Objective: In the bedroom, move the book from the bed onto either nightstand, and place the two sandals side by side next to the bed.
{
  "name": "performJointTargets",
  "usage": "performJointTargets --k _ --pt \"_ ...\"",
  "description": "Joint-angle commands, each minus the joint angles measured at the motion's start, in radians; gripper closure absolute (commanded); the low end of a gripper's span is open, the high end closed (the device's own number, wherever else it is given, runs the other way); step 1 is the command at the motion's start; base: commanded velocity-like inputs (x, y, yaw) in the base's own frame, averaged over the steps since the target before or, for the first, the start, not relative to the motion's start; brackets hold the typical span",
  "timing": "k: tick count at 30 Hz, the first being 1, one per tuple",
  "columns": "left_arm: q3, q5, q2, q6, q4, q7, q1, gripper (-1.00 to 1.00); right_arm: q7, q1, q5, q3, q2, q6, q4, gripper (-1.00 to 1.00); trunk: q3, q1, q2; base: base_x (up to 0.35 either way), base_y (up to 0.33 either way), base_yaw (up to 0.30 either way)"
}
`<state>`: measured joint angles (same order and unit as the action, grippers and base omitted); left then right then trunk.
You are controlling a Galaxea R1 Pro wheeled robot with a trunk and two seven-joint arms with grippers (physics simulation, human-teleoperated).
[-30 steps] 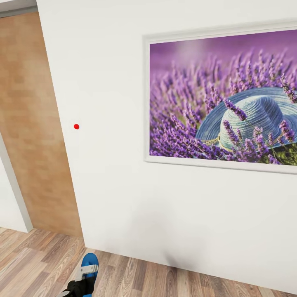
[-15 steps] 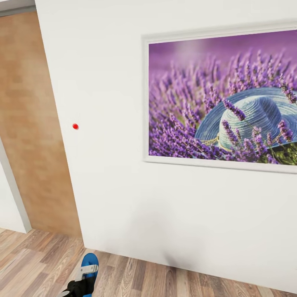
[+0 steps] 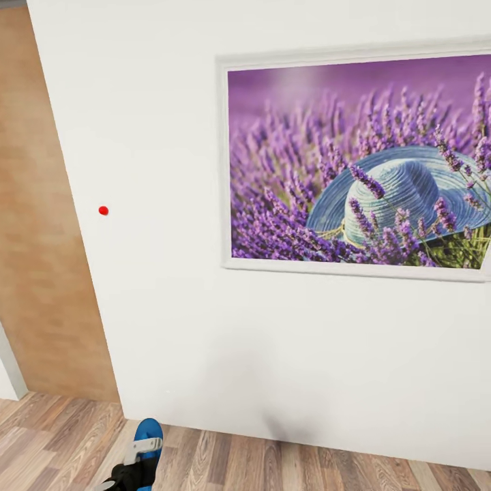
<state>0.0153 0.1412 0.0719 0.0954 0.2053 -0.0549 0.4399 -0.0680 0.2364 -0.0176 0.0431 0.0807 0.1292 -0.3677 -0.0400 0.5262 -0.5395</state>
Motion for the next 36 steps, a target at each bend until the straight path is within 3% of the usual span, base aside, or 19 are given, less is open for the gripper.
performJointTargets --k 1,13,36 --pt "0.002 0.009 0.0 0.003 -0.001 -0.006 0.0 1.0 -0.004 0.0 -0.002 0.005 0.001 0.006 -0.002 -1.0 0.0 0.001 0.0 0.124 0.053 -0.043" --pt "0.002 0.009 0.0 0.003 -0.001 -0.006 0.0 1.0 -0.004 0.0 -0.002 0.004 0.001 0.006 -0.002 -1.0 -0.004 0.001 0.0 0.073 0.031 -0.092" --pt "0.001 0.009 -0.004 0.002 -0.001 -0.006 0.0 1.0 0.015 0.0 -0.004 0.005 0.004 0.016 0.009 -1.0 -0.004 0.001 0.0 0.01 0.004 -0.005"
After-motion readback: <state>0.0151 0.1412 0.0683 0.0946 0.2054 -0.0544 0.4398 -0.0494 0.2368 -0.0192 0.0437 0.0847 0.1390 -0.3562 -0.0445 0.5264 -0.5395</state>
